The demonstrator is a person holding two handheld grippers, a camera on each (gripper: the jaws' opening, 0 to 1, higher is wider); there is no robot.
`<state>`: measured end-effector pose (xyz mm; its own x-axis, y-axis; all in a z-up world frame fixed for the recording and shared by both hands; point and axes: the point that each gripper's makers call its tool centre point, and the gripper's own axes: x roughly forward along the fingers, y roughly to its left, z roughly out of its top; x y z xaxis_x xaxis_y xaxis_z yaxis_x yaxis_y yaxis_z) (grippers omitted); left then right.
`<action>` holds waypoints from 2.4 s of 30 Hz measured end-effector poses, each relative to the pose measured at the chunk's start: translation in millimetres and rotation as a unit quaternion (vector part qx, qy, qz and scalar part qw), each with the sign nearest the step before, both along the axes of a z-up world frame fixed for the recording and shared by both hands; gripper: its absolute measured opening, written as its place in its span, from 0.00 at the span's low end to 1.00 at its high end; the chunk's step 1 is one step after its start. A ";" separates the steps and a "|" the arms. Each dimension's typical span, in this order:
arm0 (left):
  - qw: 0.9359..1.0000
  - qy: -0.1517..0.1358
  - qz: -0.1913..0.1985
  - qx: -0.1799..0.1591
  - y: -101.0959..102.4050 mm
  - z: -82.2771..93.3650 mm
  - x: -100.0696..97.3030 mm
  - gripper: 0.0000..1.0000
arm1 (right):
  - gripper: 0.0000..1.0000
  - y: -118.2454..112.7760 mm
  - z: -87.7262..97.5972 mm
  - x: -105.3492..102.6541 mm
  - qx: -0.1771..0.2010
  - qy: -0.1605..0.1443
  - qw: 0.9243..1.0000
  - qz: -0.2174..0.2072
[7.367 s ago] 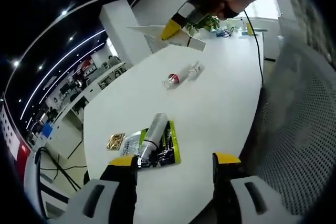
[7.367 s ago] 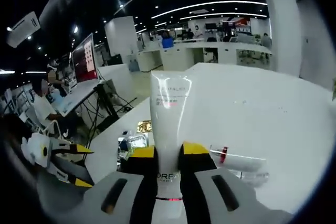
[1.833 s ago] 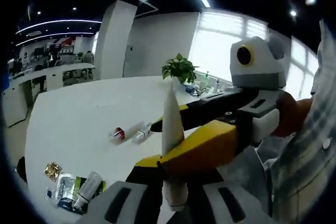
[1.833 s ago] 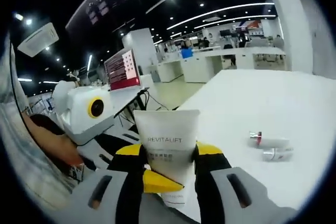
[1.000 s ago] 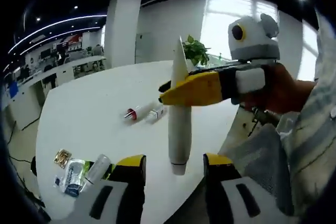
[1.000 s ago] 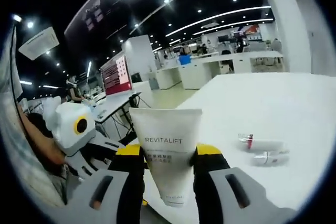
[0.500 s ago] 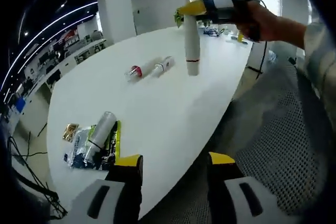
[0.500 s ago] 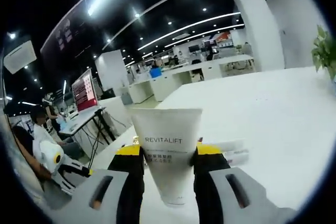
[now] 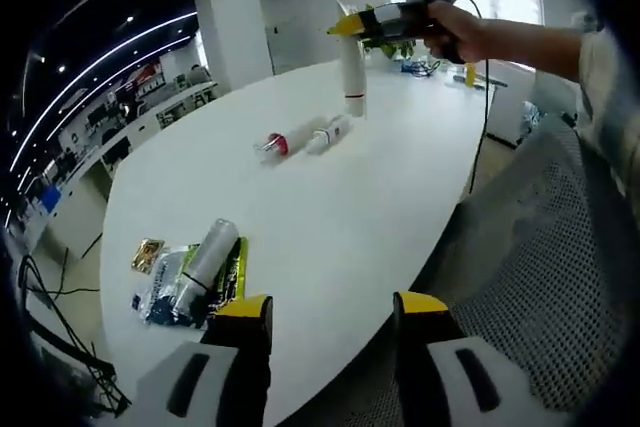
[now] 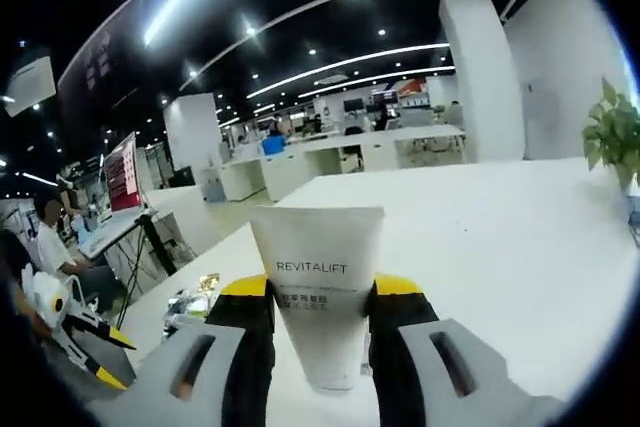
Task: Arrange the skincare products in the storage area until every visible bottle or jar stands upright without overlapping.
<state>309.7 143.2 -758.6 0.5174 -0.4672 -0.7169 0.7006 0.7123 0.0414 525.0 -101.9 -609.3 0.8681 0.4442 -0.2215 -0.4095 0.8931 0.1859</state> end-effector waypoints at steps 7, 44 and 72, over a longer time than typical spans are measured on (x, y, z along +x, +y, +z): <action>1.000 -0.012 -0.009 0.004 -3.8 0.9 0.4 0.49 | 0.34 -17.8 1.7 49.7 -0.005 -0.009 0.999 -0.034; 0.999 0.049 0.007 0.022 4.5 -19.9 -4.7 0.43 | 0.35 -7.1 -70.5 148.2 -0.046 0.009 0.997 -0.067; 0.999 0.028 -0.008 0.042 4.8 -18.1 -3.8 0.37 | 0.42 -8.4 -77.2 151.3 -0.073 0.001 0.995 -0.067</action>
